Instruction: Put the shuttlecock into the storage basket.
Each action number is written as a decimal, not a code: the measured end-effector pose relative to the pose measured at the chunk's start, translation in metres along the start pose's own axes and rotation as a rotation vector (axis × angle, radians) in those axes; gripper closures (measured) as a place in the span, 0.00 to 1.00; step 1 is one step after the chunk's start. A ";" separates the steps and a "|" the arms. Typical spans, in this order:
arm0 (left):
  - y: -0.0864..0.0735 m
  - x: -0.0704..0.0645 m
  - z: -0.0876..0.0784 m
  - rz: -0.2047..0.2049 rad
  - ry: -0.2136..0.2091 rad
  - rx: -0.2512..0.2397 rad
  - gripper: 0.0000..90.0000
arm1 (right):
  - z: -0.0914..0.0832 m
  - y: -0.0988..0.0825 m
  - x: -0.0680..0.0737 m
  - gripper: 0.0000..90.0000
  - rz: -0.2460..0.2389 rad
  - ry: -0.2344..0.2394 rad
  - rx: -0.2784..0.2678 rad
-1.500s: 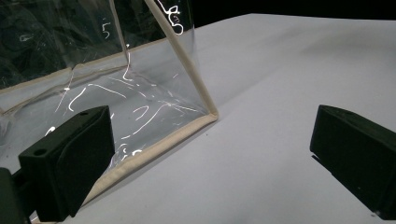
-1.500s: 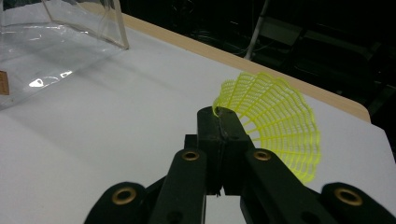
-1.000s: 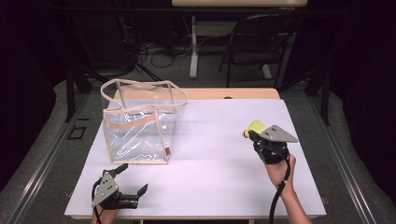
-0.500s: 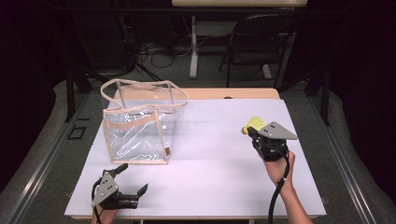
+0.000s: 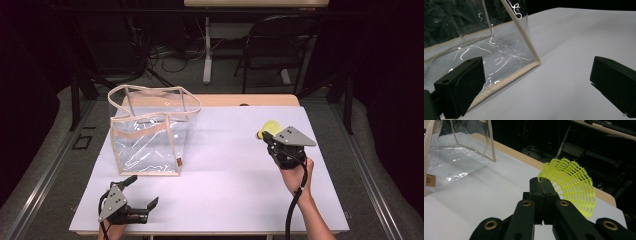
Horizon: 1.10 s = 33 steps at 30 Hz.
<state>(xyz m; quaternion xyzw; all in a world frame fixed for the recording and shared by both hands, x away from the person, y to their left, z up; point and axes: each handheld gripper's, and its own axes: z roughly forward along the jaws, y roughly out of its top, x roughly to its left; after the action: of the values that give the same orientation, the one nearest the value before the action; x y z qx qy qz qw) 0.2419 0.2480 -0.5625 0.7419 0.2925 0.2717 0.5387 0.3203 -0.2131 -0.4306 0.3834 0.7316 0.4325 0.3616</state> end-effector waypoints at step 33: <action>0.000 0.000 0.000 0.000 0.000 -0.001 0.00 | 0.013 0.024 0.014 1.00 -0.034 0.033 -0.030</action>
<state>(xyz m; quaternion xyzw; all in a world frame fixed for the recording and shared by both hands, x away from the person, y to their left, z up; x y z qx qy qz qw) 0.2418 0.2480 -0.5624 0.7415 0.2923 0.2720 0.5392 0.3315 -0.1878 -0.4162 0.3583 0.7372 0.4436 0.3625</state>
